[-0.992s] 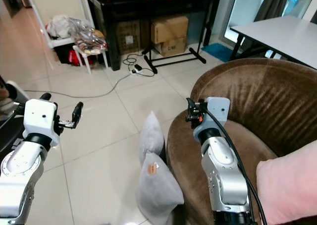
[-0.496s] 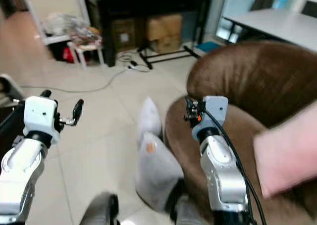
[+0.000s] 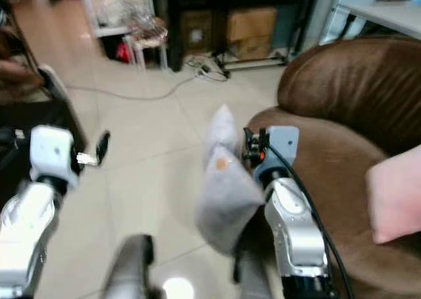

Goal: Move the pillow to the sofa from floor

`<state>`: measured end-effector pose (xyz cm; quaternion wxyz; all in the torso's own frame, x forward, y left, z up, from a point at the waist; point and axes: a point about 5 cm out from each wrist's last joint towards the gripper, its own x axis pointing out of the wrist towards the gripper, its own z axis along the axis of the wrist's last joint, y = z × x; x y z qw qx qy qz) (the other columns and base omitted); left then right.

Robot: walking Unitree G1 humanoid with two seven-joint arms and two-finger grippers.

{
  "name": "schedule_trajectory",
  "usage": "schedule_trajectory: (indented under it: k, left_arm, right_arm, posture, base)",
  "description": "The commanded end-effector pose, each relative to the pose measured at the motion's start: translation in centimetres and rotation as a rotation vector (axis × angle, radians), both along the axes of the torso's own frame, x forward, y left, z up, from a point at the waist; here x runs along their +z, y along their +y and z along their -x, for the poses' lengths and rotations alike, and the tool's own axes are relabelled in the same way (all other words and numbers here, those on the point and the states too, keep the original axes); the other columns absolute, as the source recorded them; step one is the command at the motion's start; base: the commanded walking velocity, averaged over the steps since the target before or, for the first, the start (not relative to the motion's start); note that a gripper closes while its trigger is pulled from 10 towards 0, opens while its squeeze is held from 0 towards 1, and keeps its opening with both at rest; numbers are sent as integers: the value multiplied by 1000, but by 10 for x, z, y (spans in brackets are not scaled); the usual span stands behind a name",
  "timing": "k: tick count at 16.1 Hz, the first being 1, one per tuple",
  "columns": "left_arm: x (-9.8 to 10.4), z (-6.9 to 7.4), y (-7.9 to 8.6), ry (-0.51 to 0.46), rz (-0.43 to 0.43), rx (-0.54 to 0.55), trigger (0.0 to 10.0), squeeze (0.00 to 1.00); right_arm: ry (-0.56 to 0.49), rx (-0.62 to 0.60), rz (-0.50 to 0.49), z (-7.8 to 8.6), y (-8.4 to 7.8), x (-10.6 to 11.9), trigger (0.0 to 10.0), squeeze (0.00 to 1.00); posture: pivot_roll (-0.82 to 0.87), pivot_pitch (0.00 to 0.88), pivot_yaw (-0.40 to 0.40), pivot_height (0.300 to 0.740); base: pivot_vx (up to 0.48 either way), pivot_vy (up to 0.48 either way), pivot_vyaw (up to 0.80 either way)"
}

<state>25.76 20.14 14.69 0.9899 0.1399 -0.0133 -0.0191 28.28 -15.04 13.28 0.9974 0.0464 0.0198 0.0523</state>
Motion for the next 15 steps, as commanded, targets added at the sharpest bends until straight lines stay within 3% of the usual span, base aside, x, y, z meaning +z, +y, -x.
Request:
schedule_trajectory:
  k: [1,9,12,15]
  left_arm:
    - [8,-4,-1,-30,-3,-18,10000,0]
    - [8,-4,0,-32,-1,-26,10000,0]
    - [7,-3,0,-31,-3,-29,10000,0]
    - [6,-3,0,-32,-3,-32,10000,0]
  right_arm:
    - [-11,-9,1,-1,-1,2,10000,0]
    - [-17,-7,80,-1,0,0,10000,0]
    - [-17,-4,79,0,0,0,10000,0]
    - [-26,1,86,0,0,0,10000,0]
  posture:
    - [-104,0,3,595]
    - [-103,0,2,595]
    - [-104,0,2,595]
    - [-105,0,1,595]
  base:
    - [315,0,0]
    - [339,0,0]
    - [344,0,692]
    - [342,0,0]
